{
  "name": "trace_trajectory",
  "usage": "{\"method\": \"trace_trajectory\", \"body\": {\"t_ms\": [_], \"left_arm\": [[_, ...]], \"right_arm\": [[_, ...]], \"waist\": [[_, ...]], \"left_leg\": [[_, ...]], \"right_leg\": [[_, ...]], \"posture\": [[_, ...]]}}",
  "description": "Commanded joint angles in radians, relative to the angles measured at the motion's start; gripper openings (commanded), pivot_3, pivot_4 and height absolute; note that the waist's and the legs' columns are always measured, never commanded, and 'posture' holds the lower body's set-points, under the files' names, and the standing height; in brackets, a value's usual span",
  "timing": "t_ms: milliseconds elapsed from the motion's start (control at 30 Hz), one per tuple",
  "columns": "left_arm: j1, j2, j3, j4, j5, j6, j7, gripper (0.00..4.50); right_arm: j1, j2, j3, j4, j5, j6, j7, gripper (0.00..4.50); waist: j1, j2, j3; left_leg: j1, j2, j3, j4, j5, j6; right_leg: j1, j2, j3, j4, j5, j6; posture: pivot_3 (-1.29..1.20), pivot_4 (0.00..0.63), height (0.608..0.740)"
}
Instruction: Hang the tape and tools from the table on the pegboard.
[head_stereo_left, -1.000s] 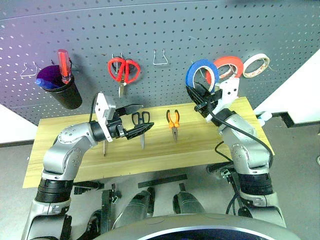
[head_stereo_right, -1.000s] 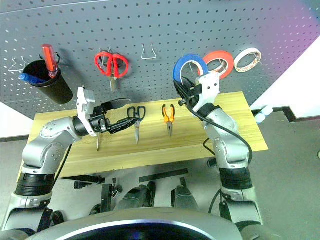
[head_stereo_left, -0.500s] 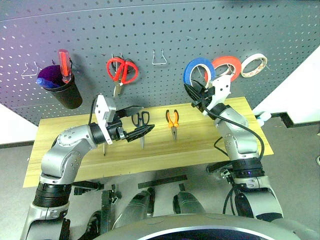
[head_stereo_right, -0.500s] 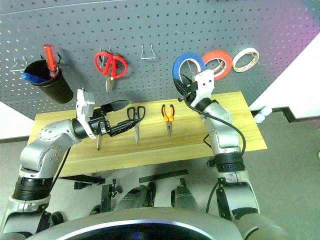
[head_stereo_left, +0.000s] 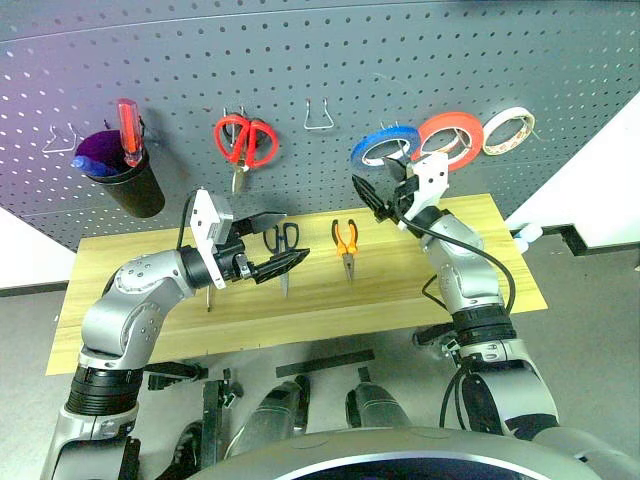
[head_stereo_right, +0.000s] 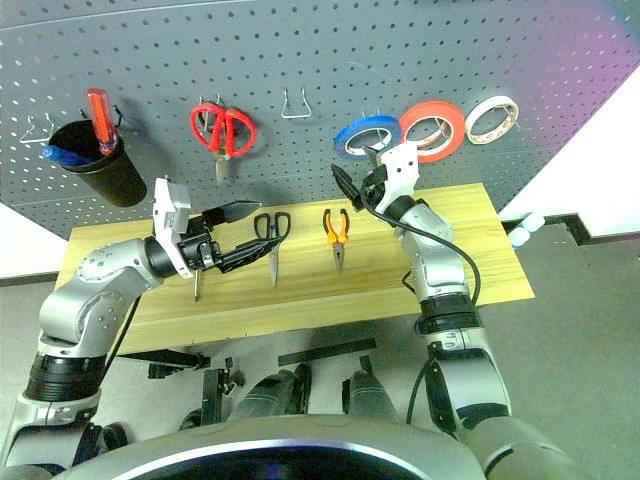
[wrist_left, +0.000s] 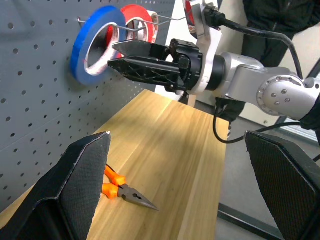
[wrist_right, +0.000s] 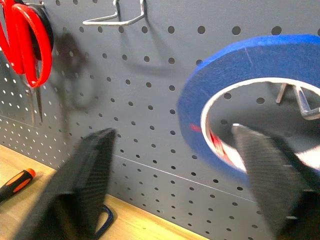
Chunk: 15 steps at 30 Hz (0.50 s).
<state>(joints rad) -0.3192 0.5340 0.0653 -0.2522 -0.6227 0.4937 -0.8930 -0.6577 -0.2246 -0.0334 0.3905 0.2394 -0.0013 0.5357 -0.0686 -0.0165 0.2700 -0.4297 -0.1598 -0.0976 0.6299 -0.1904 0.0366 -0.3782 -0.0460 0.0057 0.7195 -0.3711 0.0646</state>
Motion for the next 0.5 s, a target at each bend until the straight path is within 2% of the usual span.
{"method": "trace_trajectory", "body": {"t_ms": [33,300,500], "left_arm": [[0.009,0.007,0.026,-0.03,-0.017,-0.012,-0.004,4.5],[0.023,0.01,0.043,-0.029,-0.025,-0.006,0.001,4.5],[0.031,0.013,0.05,-0.024,-0.019,-0.013,-0.003,4.5]], "right_arm": [[0.059,0.005,-0.001,-0.121,0.019,0.029,0.001,4.49],[0.252,0.054,0.064,-0.411,0.026,0.235,-0.076,4.49],[0.268,0.084,0.091,-0.439,-0.011,0.393,-0.184,4.49]], "waist": [[0.0,0.0,0.0],[-0.001,0.0,0.0],[0.001,0.0,0.0]], "left_leg": [[0.0,0.0,0.0,0.0,0.0,0.0],[0.0,0.0,0.0,-0.001,0.0,0.001],[0.001,0.0,0.0,-0.001,-0.001,0.001]], "right_leg": [[0.0,0.0,0.0,0.0,0.0,0.0],[0.0,0.0,0.0,0.0,0.0,0.0],[0.0,0.0,0.0,0.0,0.0,0.0]], "posture": [[-0.07,0.22,0.74],[-0.07,0.237,0.74],[-0.07,0.252,0.74]]}}
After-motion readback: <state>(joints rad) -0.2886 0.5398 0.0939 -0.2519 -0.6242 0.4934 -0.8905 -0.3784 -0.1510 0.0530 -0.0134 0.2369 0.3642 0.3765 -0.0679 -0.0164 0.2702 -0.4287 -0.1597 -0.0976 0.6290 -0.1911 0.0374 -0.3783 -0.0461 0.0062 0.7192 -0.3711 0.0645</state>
